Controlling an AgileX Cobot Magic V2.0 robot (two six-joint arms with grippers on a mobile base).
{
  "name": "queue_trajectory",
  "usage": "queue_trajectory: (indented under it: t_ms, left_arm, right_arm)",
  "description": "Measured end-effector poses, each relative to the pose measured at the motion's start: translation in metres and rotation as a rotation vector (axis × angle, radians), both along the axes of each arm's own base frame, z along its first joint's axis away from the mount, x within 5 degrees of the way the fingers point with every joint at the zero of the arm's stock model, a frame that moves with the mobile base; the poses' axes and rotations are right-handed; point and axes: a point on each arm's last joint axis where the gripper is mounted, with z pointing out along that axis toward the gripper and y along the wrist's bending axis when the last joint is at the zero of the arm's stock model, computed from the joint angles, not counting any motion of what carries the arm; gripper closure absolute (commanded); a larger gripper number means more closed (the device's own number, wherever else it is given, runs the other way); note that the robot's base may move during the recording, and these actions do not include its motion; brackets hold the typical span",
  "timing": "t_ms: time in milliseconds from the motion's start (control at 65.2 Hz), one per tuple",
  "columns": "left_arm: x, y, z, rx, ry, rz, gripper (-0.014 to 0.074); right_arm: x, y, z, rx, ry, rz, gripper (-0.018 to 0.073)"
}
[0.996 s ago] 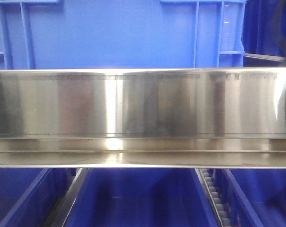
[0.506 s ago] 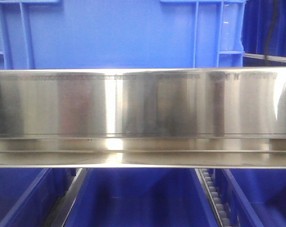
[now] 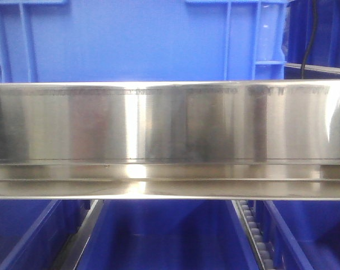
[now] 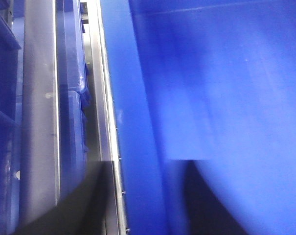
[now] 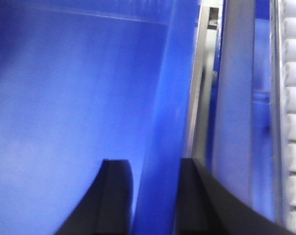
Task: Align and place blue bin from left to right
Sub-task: 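Lift the gripped blue bin up and pull it off the shelf toward the robot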
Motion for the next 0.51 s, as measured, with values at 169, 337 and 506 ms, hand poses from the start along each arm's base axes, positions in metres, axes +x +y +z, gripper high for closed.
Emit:
queue_trajectory:
  t_ms: [169,337,506]
  left_arm:
    - [-0.0001,0.0000,-0.0001,-0.002,0.002,0.003,0.0708]
    - [-0.0001,0.0000,-0.0001,-0.004,0.002,0.005,0.0707]
    - [-0.0041,0.0007,0.0041,-0.006,0.002,0.005,0.0707]
  right_arm:
    - [0.0000,0.0000,0.0001,0.001,0.000,-0.002,0.0711]
    - [-0.0005,0.0002,-0.0001,0.005,0.007,-0.002,0.0711]
    - [-0.0050,-0.0025,0.0046,0.001,0.013,-0.002,0.0711]
